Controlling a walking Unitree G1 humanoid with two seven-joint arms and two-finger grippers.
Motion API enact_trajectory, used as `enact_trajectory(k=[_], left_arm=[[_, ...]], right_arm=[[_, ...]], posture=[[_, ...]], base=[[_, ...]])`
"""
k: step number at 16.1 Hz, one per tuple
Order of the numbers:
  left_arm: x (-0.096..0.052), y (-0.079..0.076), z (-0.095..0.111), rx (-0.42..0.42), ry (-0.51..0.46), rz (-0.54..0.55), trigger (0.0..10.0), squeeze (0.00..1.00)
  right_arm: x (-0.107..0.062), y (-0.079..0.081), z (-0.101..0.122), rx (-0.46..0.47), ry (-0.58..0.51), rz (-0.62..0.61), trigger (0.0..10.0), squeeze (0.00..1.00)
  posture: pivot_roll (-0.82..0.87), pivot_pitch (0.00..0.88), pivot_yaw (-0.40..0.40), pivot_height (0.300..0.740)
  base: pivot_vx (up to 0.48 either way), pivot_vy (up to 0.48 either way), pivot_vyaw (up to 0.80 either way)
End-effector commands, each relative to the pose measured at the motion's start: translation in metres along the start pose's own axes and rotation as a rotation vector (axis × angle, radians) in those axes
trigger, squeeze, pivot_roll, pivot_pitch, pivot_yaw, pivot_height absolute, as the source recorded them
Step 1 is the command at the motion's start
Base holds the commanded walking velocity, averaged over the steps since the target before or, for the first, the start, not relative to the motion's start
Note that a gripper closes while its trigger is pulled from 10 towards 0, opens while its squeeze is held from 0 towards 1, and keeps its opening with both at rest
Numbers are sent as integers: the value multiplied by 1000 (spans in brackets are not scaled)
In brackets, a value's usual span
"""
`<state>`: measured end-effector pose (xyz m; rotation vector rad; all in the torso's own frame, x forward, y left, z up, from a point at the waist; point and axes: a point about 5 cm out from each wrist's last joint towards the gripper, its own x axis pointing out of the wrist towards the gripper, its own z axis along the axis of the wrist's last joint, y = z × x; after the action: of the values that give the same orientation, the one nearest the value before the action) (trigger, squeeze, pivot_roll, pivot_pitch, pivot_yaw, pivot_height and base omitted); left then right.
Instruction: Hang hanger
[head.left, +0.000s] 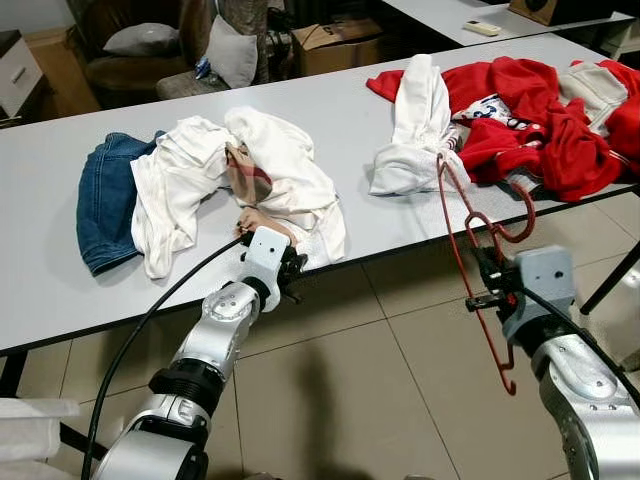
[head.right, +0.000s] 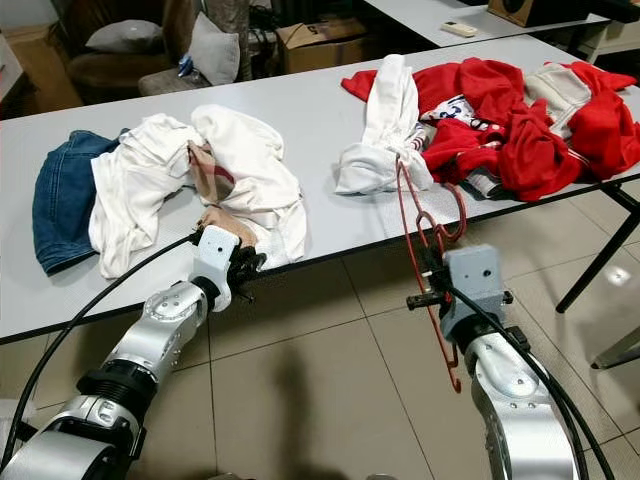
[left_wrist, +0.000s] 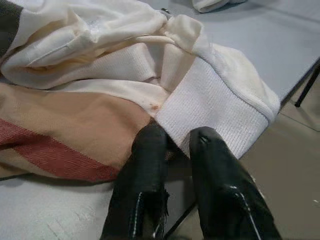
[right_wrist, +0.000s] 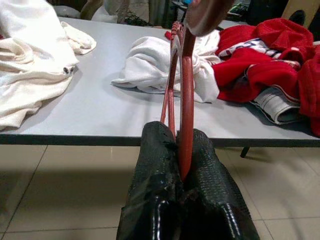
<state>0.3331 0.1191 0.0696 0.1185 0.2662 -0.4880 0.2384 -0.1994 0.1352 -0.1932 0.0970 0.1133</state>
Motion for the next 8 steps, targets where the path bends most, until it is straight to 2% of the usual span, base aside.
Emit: enact_trajectory(k=[1, 6, 8], left_arm=[[-2, 7, 2, -8, -1, 4, 0, 0], [1, -1, 3, -5, -3, -43, 0, 0], [2, 0, 2, -11, 1, -20, 0, 0]], right_arm=[[0, 2, 1, 5, -14, -2, 10000, 0], [0, 7, -1, 19, -13, -9, 10000, 0], [0, 6, 0, 19, -14, -12, 10000, 0]], posture=[[-233, 3, 106, 740], [-232, 3, 123, 740], [-238, 7, 125, 740]], base=[[0, 0, 0], [0, 0, 0], [0, 0, 0]])
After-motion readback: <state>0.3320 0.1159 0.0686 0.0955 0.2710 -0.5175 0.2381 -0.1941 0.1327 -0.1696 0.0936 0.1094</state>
